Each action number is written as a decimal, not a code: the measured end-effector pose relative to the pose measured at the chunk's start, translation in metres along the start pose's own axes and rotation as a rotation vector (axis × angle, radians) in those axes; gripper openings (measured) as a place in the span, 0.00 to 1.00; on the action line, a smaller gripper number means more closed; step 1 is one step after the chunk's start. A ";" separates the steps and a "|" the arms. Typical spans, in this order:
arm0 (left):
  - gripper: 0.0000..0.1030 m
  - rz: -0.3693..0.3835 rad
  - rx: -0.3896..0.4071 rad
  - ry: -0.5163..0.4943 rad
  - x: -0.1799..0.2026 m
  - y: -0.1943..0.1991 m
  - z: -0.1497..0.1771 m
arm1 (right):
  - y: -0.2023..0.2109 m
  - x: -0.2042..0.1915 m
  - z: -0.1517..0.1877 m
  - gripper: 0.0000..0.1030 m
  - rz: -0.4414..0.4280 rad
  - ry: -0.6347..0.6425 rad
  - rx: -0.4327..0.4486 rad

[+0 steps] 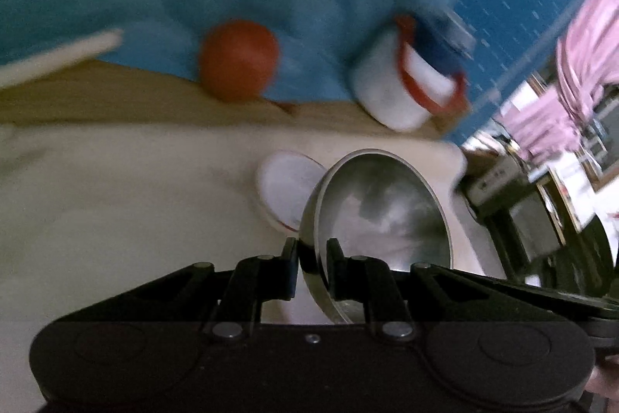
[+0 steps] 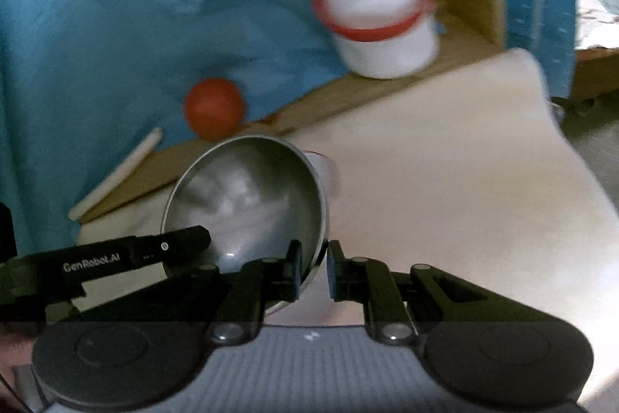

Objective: Organize plates and bowls
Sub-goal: 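Lift the steel bowl with both grippers and lower it beside the plate stack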

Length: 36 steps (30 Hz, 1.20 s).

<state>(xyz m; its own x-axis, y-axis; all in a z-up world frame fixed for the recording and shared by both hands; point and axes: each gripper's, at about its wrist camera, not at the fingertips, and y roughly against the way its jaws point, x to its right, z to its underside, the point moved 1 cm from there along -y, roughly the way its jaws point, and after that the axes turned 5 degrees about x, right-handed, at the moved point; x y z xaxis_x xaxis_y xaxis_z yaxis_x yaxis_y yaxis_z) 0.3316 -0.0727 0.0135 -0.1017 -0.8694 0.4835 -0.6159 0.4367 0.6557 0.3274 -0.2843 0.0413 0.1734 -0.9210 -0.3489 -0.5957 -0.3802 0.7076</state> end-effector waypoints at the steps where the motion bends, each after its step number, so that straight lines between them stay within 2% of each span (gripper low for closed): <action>1: 0.15 0.011 -0.014 -0.007 0.009 -0.003 0.004 | 0.007 0.011 0.002 0.14 0.011 -0.002 -0.007; 6: 0.16 0.048 -0.121 -0.021 0.046 -0.030 0.035 | 0.029 0.060 0.017 0.14 0.042 -0.031 -0.044; 9: 0.16 0.042 -0.184 -0.032 0.061 -0.046 0.053 | 0.034 0.089 0.029 0.14 0.051 -0.058 -0.076; 13: 0.16 0.015 -0.223 -0.039 0.074 -0.062 0.068 | 0.033 0.112 0.040 0.14 0.050 -0.068 -0.120; 22: 0.15 -0.073 -0.246 -0.017 0.085 -0.077 0.081 | 0.017 0.134 0.046 0.15 -0.013 -0.019 -0.205; 32: 0.15 -0.137 -0.221 0.053 0.080 -0.075 0.092 | 0.005 0.137 0.038 0.18 -0.098 0.055 -0.228; 34: 0.21 -0.148 -0.220 0.071 0.080 -0.075 0.093 | 0.005 0.138 0.038 0.21 -0.118 0.055 -0.226; 36: 0.34 -0.166 -0.216 0.073 0.080 -0.073 0.094 | 0.006 0.140 0.040 0.25 -0.131 0.056 -0.220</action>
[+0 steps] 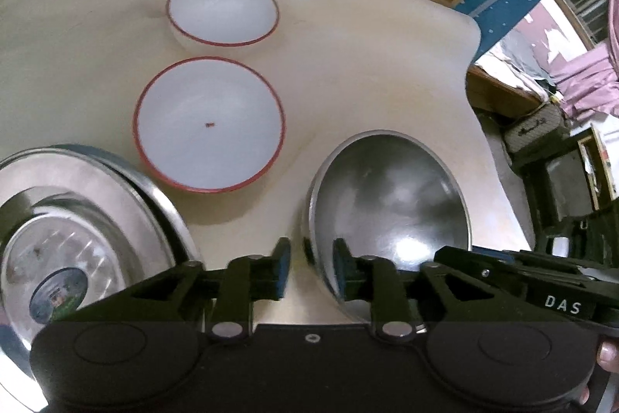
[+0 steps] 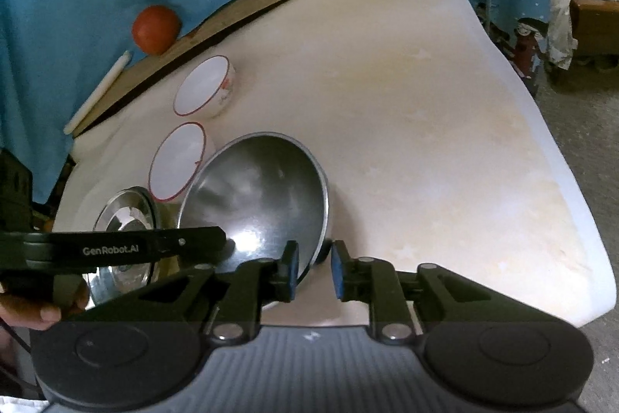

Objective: Organize plates and bowls
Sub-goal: 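Lift the steel bowl with both grippers and lower it beside the plate stack, then open both grippers to release the steel bowl, then move both grippers to the larger white red-rimmed bowl and close on its rim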

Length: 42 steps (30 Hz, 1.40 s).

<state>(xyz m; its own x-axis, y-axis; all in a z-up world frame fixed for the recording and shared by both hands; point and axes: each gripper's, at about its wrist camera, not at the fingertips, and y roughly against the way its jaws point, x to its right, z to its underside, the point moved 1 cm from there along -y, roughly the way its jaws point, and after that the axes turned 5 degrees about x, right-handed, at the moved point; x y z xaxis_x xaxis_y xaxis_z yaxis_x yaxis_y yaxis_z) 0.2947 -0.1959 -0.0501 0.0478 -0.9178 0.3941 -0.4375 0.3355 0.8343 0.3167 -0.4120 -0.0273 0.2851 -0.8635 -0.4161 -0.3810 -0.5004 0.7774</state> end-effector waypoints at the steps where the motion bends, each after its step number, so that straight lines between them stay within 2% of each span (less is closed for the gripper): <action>1: 0.38 -0.009 0.000 -0.001 0.000 0.001 0.000 | 0.000 0.001 0.001 0.26 -0.004 -0.003 0.003; 3: 0.50 -0.031 0.002 -0.015 0.000 0.005 0.000 | 0.002 0.002 0.003 0.27 -0.009 -0.012 0.010; 6: 0.60 -0.050 -0.002 -0.053 0.000 0.013 -0.002 | 0.005 0.003 0.005 0.32 -0.006 -0.029 0.028; 8: 0.67 -0.045 0.000 -0.075 -0.001 0.020 -0.005 | 0.007 0.005 0.006 0.42 -0.004 -0.047 0.043; 9: 0.75 -0.026 -0.001 -0.082 -0.002 0.023 -0.007 | 0.009 0.006 0.006 0.46 -0.003 -0.059 0.053; 11: 0.86 0.003 0.002 -0.101 -0.004 0.032 -0.009 | 0.013 0.007 0.006 0.61 0.011 -0.080 0.071; 12: 0.90 0.019 0.006 -0.113 -0.005 0.036 -0.010 | 0.014 0.008 0.006 0.65 0.017 -0.092 0.080; 13: 0.91 0.030 0.005 -0.126 -0.006 0.040 -0.011 | 0.017 0.009 0.006 0.71 0.025 -0.106 0.092; 15: 0.96 0.039 0.006 -0.151 -0.005 0.045 -0.015 | 0.020 0.008 0.007 0.77 0.039 -0.120 0.107; 17: 0.99 0.053 0.007 -0.168 -0.007 0.051 -0.019 | 0.024 0.006 0.008 0.89 0.056 -0.131 0.124; 18: 0.99 0.060 0.006 -0.174 -0.009 0.054 -0.022 | 0.025 0.005 0.008 0.90 0.061 -0.140 0.130; 20: 0.99 0.064 0.011 -0.178 -0.014 0.059 -0.028 | 0.028 0.002 0.009 0.99 0.074 -0.157 0.143; 25: 0.99 0.042 0.040 -0.162 -0.039 0.066 -0.049 | 0.038 -0.017 0.008 1.00 0.144 -0.128 0.225; 29: 0.99 0.018 0.107 -0.174 -0.069 0.072 -0.066 | 0.040 -0.040 -0.001 1.00 0.203 -0.049 0.279; 34: 0.99 0.017 0.138 -0.149 -0.101 0.056 -0.081 | 0.029 -0.082 -0.027 1.00 0.195 0.096 0.277; 37: 0.99 0.013 0.120 -0.151 -0.104 0.048 -0.085 | 0.018 -0.102 -0.041 1.00 0.195 0.152 0.259; 39: 0.99 -0.015 0.100 -0.192 -0.102 0.040 -0.087 | 0.008 -0.111 -0.048 1.00 0.175 0.191 0.244; 42: 0.99 -0.073 0.057 -0.226 -0.098 0.030 -0.086 | -0.019 -0.119 -0.062 0.99 0.159 0.242 0.163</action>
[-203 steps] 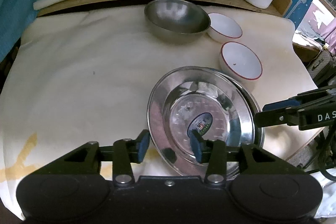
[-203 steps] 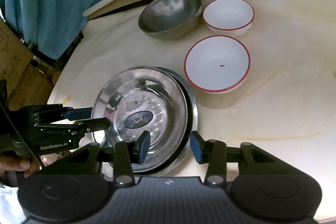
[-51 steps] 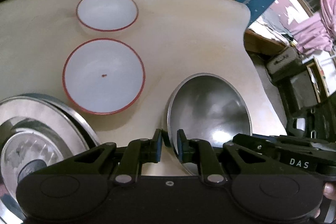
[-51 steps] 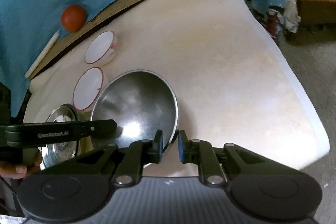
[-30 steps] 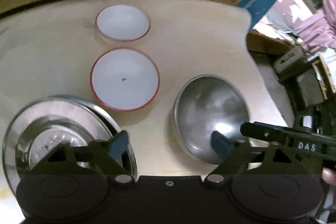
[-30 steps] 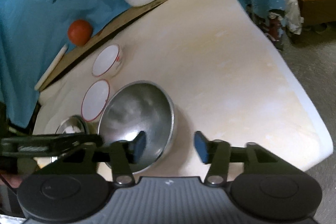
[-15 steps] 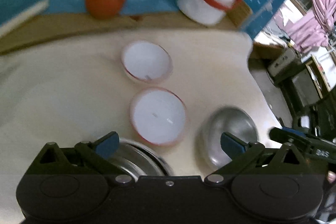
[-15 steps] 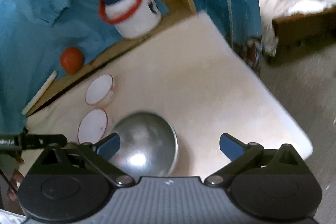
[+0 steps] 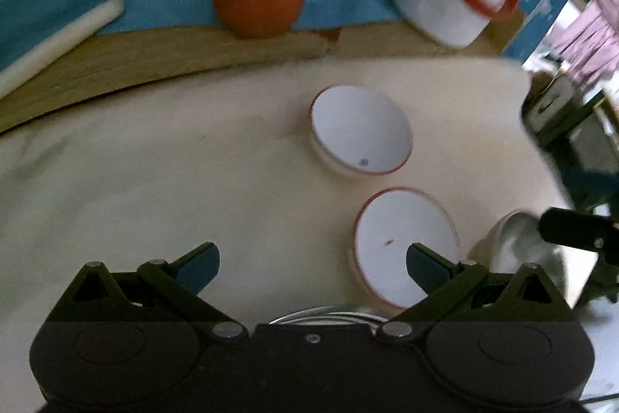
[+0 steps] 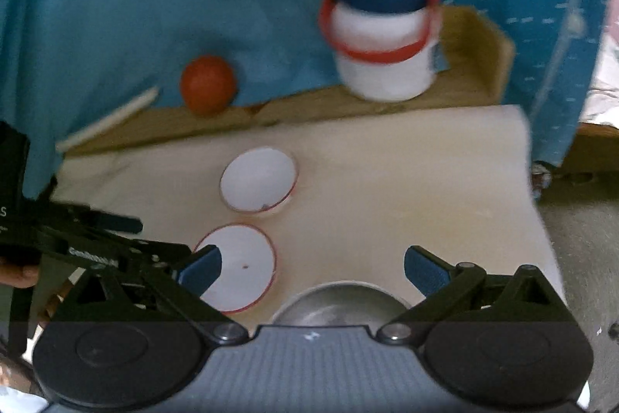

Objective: Organize plates and bowls
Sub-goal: 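Move both grippers to the larger white red-rimmed bowl and close on its rim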

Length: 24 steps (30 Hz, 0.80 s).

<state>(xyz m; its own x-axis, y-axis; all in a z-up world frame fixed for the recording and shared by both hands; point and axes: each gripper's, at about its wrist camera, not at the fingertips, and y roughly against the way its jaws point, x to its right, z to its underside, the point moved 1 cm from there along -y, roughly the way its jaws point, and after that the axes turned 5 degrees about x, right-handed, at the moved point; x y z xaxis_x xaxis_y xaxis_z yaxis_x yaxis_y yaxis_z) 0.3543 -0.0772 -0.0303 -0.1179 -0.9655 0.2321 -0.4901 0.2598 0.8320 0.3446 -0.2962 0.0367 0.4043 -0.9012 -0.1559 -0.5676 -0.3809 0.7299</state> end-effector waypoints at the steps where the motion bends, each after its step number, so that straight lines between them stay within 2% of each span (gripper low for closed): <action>1: 0.99 0.006 -0.012 0.001 0.001 -0.003 0.001 | -0.009 -0.002 -0.003 0.98 -0.010 0.018 -0.023; 6: 0.99 -0.007 -0.037 0.000 0.002 -0.015 0.003 | -0.047 -0.010 -0.007 0.89 -0.015 0.110 -0.115; 9: 0.99 -0.021 -0.041 -0.021 0.003 -0.017 0.004 | -0.057 -0.013 -0.006 0.87 -0.029 0.120 -0.132; 13: 0.99 -0.051 -0.055 -0.039 0.007 -0.024 0.004 | -0.069 -0.014 -0.002 0.78 -0.038 0.113 -0.159; 15: 0.94 -0.056 -0.059 -0.044 0.009 -0.025 0.003 | -0.073 -0.016 0.001 0.76 -0.042 0.117 -0.173; 18: 0.86 -0.050 -0.061 -0.048 0.010 -0.026 0.003 | -0.080 -0.014 0.005 0.68 -0.039 0.117 -0.201; 20: 0.80 -0.038 -0.064 -0.045 0.011 -0.027 0.004 | -0.083 -0.013 0.009 0.54 -0.045 0.110 -0.213; 24: 0.63 -0.021 -0.062 -0.043 0.015 -0.028 0.006 | -0.084 -0.012 0.011 0.44 -0.067 0.088 -0.215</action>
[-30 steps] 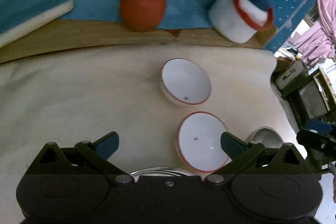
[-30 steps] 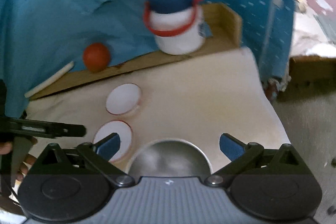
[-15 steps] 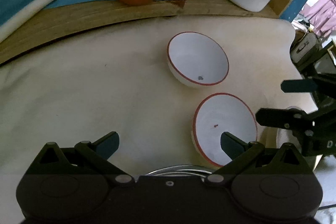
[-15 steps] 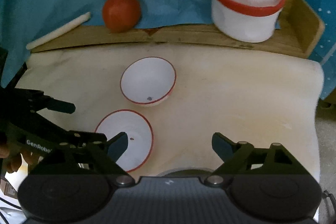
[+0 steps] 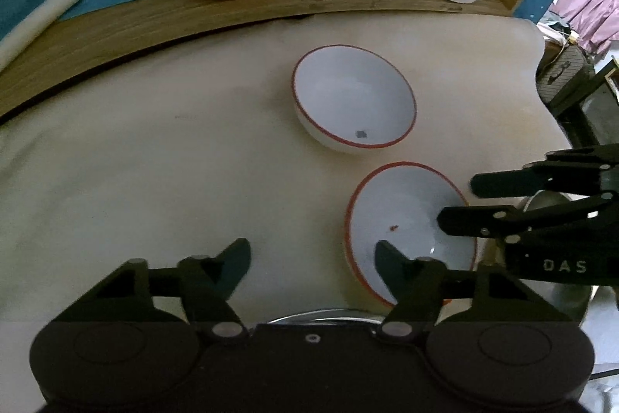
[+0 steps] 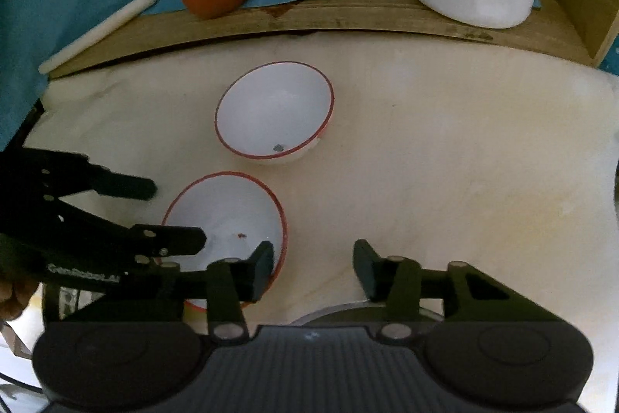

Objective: Organize plates and bowls
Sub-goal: 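Move both grippers to the larger white red-rimmed bowl and close on its rim, then lift the white red-rimmed bowl with both grippers and lower it into the steel bowl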

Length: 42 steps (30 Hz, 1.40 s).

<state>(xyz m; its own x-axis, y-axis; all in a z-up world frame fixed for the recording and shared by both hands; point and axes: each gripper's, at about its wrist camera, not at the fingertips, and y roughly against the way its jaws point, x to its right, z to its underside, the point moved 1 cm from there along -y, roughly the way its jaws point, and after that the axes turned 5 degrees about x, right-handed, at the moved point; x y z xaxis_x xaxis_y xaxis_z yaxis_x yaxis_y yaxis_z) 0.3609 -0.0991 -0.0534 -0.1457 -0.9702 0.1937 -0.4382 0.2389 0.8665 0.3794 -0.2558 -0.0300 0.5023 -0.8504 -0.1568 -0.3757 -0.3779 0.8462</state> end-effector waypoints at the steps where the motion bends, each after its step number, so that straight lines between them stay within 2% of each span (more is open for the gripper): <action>1: 0.61 0.007 0.002 0.003 0.001 0.000 0.000 | 0.000 0.000 0.000 0.43 -0.006 -0.003 0.001; 5: 0.43 0.027 0.007 0.023 0.002 0.001 0.000 | -0.002 0.000 -0.001 0.36 -0.029 -0.006 -0.008; 9: 0.31 0.047 0.011 0.051 0.001 0.000 -0.001 | -0.006 -0.001 -0.003 0.28 -0.050 -0.010 -0.019; 17: 0.30 0.053 0.007 0.114 -0.001 -0.003 0.002 | -0.012 0.000 -0.002 0.13 -0.090 -0.041 -0.023; 19: 0.25 0.056 0.006 0.120 0.000 -0.003 0.003 | -0.013 0.001 -0.002 0.09 -0.099 -0.051 -0.020; 21: 0.15 0.073 0.009 0.143 -0.002 -0.003 0.005 | -0.013 0.003 -0.001 0.09 -0.105 -0.063 -0.015; 23: 0.09 0.090 0.013 0.165 -0.002 -0.003 0.006 | -0.011 0.004 0.000 0.09 -0.107 -0.071 -0.010; 33: 0.06 0.079 0.043 0.212 -0.002 0.004 0.006 | 0.000 0.007 -0.003 0.07 -0.129 -0.122 0.022; 42: 0.06 0.092 0.122 0.197 0.008 0.032 -0.008 | 0.028 0.018 -0.009 0.07 -0.146 -0.170 0.117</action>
<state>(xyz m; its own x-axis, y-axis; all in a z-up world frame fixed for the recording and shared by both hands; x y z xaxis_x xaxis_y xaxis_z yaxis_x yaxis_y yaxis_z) 0.3527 -0.0997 -0.0205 -0.0195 -0.9306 0.3656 -0.5368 0.3182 0.7814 0.3852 -0.2783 -0.0049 0.4232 -0.8292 -0.3651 -0.4010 -0.5327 0.7452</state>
